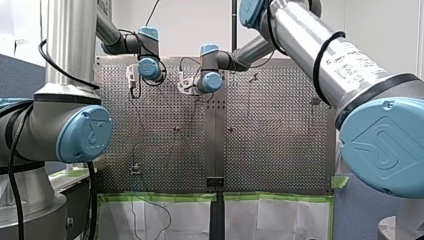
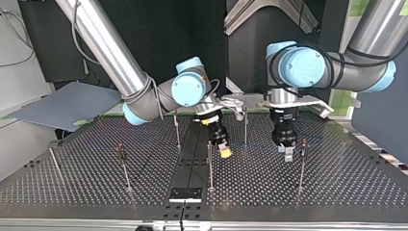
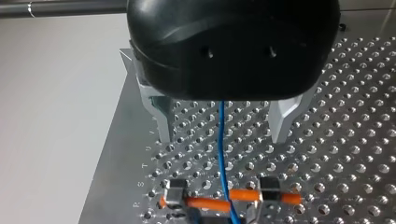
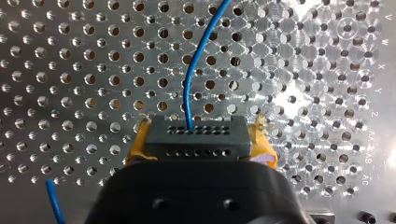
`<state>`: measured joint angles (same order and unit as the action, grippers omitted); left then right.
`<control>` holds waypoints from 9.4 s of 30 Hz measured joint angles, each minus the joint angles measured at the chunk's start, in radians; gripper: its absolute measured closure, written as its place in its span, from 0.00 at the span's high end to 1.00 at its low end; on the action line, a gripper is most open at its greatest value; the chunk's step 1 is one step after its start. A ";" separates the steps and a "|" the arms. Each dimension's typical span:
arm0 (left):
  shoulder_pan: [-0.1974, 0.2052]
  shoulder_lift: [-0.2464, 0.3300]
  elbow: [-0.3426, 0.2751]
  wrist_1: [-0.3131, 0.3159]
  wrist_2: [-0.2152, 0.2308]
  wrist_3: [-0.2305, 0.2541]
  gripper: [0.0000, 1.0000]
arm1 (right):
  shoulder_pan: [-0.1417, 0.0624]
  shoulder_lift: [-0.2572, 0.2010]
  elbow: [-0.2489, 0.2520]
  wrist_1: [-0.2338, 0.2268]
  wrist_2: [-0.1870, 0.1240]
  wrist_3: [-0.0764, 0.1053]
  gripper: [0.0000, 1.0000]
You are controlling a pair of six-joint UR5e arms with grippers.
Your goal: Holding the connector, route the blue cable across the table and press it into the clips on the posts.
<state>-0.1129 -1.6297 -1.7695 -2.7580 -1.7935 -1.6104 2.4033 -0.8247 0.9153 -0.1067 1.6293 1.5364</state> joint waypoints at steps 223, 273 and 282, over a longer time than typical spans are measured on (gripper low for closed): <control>0.013 -0.407 -0.191 0.399 0.102 -0.148 0.00 | -0.051 0.031 0.286 -0.084 -0.037 0.056 0.00; 0.016 -0.456 -0.121 0.371 0.132 -0.148 1.00 | -0.044 0.031 0.285 -0.083 -0.034 0.059 0.00; 0.016 -0.456 -0.121 0.371 0.132 -0.148 1.00 | -0.044 0.031 0.285 -0.083 -0.035 0.059 0.00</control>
<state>-0.0965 -2.0860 -1.8908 -2.3870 -1.6612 -1.7589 2.3589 -0.7937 1.2001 -0.1901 1.5948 1.5950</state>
